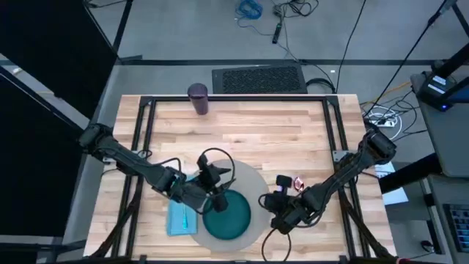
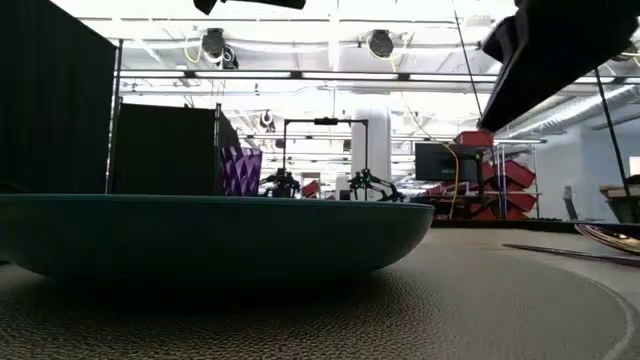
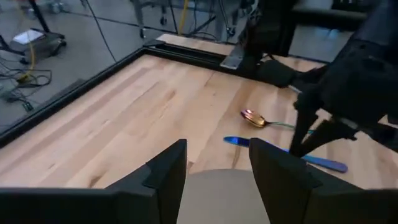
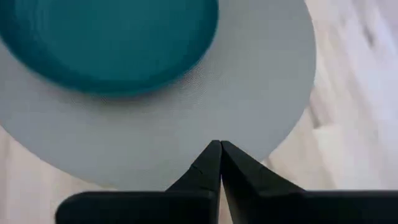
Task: Set table place
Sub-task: Put the violet cup to the top of the gray placemat
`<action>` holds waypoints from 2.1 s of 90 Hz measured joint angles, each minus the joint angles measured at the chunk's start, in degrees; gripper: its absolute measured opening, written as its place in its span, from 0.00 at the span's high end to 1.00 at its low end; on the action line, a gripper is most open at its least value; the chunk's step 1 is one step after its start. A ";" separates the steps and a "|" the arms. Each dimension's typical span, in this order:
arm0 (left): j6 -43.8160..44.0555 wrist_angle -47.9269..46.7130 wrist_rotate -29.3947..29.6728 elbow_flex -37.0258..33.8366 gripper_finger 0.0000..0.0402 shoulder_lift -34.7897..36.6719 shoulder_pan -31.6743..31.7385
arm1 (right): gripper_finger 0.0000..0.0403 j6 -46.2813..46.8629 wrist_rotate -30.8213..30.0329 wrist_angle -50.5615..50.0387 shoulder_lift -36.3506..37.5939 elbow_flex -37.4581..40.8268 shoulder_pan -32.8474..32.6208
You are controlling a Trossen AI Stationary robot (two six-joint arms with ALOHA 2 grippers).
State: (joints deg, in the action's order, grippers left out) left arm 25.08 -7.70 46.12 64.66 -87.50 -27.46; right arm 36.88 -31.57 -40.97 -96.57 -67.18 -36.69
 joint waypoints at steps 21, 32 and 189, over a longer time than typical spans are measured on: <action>-0.27 3.07 0.40 0.00 0.60 0.00 1.60 | 1.00 1.80 -7.37 -10.38 8.50 1.18 -2.67; -2.20 3.18 -0.06 0.00 0.60 0.00 2.60 | 1.00 4.63 -12.17 -11.09 16.95 5.56 -4.56; 1.21 -9.15 -34.86 -13.99 0.76 25.28 72.77 | 0.69 -36.00 53.89 30.29 -8.59 -15.85 62.99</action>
State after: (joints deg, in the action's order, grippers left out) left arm 26.29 -16.86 11.26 50.68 -62.22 45.32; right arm 0.88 22.32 -10.68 -105.16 -83.02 26.31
